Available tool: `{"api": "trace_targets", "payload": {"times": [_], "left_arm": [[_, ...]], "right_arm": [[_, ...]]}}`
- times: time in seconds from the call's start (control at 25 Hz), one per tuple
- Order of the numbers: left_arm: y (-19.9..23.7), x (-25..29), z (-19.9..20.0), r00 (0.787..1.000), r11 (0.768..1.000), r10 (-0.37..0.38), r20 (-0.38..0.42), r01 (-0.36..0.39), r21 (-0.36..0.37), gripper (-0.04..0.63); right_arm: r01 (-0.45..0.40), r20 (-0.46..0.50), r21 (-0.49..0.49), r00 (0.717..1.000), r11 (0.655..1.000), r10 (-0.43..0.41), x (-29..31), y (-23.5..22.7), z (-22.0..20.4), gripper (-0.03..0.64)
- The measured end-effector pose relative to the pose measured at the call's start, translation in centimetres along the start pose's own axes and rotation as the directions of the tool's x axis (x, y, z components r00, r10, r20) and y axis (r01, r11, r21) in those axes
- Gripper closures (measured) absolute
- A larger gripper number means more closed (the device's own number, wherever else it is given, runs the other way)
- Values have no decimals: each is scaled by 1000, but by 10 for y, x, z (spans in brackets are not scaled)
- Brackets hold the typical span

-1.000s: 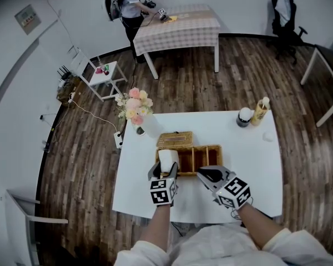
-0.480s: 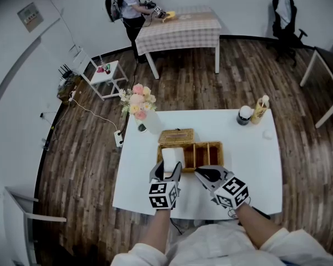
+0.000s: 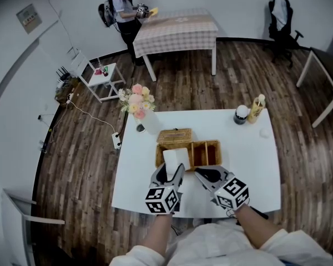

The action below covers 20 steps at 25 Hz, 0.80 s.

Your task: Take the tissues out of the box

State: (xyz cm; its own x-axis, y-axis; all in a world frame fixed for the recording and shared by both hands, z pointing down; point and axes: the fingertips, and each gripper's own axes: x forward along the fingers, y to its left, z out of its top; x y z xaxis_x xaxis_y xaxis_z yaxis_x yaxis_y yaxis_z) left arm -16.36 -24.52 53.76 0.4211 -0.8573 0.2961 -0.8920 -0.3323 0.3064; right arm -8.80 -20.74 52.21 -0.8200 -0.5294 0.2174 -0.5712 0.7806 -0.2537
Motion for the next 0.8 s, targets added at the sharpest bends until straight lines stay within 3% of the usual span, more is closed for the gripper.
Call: {"api": "trace_targets", "payload": {"times": [0.16,0.36,0.52,0.68,0.8], "left_arm": [[-10,-9,14,997,984,-39,72,51,-173,347],[-22,-16,23,989,947,-75,130,112,-302,347],[-27,-20,27,981,892,-94,172,160,-424,347],[-31,-24,27,970,809,-111,214,214,-548,347],[-35,-26,29,965,776,-122,232,238,-584,347]], "right_arm": [[6,24,-2,1000,1000,-6,-7,5,8,578],[12,52,-23,999,1000,-11,-12,10,18,578],[14,65,-42,998,999,-12,-18,16,28,578],[12,88,-77,996,997,-5,-25,24,38,578],[6,99,-94,995,996,3,-30,31,46,578]]}}
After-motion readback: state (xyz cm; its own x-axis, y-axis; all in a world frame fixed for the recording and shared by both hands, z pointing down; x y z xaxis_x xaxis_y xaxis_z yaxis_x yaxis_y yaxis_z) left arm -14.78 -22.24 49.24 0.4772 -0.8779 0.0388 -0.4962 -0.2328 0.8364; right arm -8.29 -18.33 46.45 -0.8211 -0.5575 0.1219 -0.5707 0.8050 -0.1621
